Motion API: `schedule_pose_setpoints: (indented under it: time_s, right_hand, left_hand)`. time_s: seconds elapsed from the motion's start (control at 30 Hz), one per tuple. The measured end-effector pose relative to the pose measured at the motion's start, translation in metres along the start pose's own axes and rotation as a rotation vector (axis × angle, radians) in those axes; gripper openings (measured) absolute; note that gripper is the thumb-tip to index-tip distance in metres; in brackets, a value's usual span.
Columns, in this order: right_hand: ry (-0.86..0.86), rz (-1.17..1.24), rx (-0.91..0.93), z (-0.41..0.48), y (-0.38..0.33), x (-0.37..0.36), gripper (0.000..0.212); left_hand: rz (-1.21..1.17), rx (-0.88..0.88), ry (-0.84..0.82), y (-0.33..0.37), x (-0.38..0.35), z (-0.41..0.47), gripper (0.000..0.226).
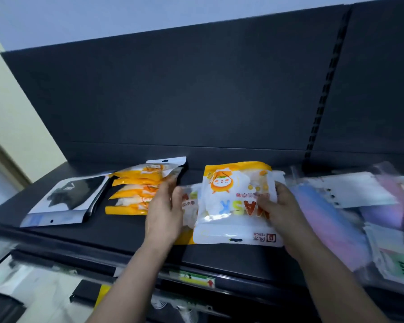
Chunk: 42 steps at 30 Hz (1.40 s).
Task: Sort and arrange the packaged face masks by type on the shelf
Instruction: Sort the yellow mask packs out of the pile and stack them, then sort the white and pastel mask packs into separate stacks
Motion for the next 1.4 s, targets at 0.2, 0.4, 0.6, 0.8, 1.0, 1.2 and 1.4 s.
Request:
schedule_pose_setpoints:
  time_s: [0.2, 0.4, 0.6, 0.8, 1.0, 1.2, 1.4]
  right_hand:
    - [0.028, -0.905, 0.263, 0.008, 0.001, -0.054, 0.039]
    - [-0.168, -1.419, 0.283, 0.041, 0.027, -0.051, 0.053]
    - [-0.013, -1.449, 0.262, 0.04, 0.027, -0.015, 0.043]
    - [0.051, -1.437, 0.266, 0.028, 0.019, 0.046, 0.014]
    - [0.149, -1.299, 0.306, 0.007, 0.007, 0.08, 0.032]
    - [0.074, -1.468, 0.077, -0.004, 0.037, 0.121, 0.05]
    - [0.111, -1.503, 0.019, -0.003, 0.033, 0.18, 0.066]
  left_hand:
    - [0.542, -0.26, -0.563, 0.001, -0.041, -0.026, 0.054]
    - [0.627, -0.199, -0.64, -0.012, -0.047, -0.033, 0.057]
    - [0.657, -0.18, -0.652, -0.012, -0.049, -0.025, 0.05]
    - [0.772, -0.173, -0.578, 0.013, -0.064, -0.013, 0.04]
    - [0.452, -0.375, -0.561, 0.079, -0.135, -0.012, 0.038]
    - [0.669, -0.064, -0.798, 0.069, -0.219, -0.009, 0.07]
    - [0.952, -0.206, -0.808, 0.095, -0.244, -0.041, 0.074]
Point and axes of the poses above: each hand's wrist, its own z-axis towards the middle knuckle, its own x-axis out of the back of the hand, y = z × x, the point moved 8 cm from there along z, towards the middle knuckle, and after that the axes turned 2 degrees about -z, right-handed, at the moved point
